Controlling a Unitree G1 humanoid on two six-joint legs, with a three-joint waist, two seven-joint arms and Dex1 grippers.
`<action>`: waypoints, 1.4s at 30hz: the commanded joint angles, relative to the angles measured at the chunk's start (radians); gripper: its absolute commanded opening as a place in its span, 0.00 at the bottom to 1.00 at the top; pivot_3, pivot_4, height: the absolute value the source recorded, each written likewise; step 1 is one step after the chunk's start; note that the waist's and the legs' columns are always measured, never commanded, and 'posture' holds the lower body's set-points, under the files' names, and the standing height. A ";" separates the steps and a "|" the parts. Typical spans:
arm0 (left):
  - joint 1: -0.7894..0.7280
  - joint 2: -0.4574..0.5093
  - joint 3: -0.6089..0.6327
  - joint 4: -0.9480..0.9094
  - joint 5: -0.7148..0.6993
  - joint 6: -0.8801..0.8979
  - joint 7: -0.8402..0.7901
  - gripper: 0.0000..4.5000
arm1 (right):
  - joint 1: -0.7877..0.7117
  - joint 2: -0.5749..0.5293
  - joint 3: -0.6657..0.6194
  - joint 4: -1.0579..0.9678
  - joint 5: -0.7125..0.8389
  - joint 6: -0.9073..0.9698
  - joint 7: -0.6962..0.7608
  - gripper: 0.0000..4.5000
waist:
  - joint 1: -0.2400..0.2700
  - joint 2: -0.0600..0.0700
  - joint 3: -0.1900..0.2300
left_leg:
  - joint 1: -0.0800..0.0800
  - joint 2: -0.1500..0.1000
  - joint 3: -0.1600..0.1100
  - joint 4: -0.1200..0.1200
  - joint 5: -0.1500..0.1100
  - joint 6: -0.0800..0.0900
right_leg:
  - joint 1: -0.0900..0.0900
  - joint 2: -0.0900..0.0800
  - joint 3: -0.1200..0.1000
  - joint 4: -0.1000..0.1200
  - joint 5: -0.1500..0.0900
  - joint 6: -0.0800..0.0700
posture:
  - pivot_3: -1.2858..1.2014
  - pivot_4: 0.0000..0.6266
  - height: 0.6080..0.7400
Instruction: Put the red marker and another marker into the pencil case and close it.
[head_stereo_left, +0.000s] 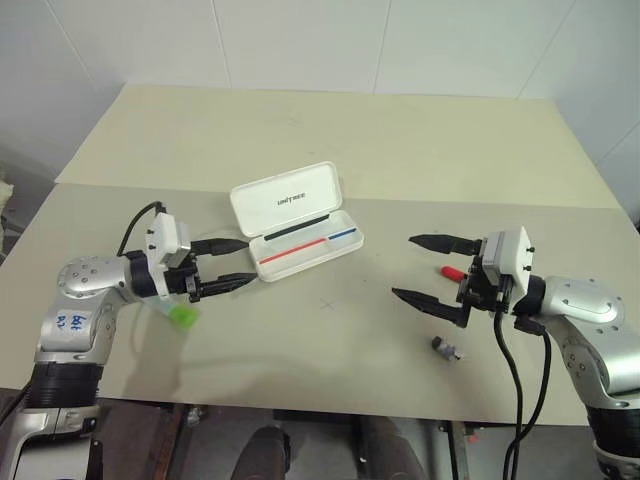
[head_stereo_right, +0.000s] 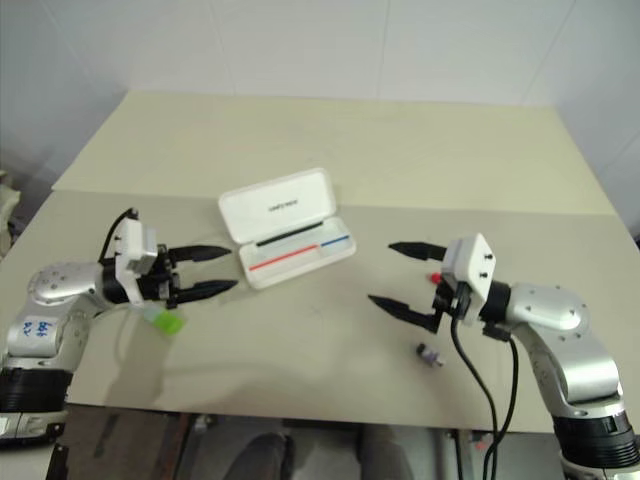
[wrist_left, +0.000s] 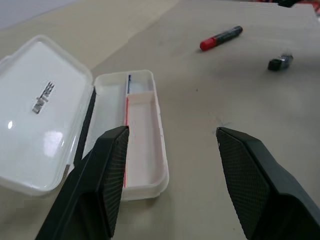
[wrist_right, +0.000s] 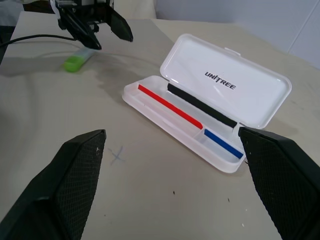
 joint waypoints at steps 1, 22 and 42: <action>-0.054 -0.003 -0.060 -0.003 0.042 -0.005 -0.019 0.63 | 0.002 0.014 0.001 -0.033 0.007 -0.018 -0.007 1.00 | -0.001 0.000 0.000 | 0.000 0.000 0.000 0.000 0.000 0.000 | 0.000 0.000 0.000 0.000 0.000 0.000 | 0.52 0.24 1.00; -0.134 0.008 -0.212 0.062 0.246 0.031 0.006 0.63 | 0.050 0.114 0.048 -0.113 -0.042 -0.058 -0.098 1.00 | -0.004 0.000 0.000 | -0.003 0.000 0.002 0.004 0.000 0.000 | -0.005 0.001 0.002 0.008 0.000 0.000 | 0.52 0.24 1.00; -0.269 0.001 -0.317 0.144 0.318 0.110 -0.080 0.59 | 0.017 0.130 0.067 -0.149 -0.044 -0.059 -0.155 1.00 | -0.005 0.000 0.000 | -0.003 -0.001 0.002 0.005 0.000 0.000 | -0.005 0.001 0.002 0.009 0.000 0.000 | 0.52 0.24 1.00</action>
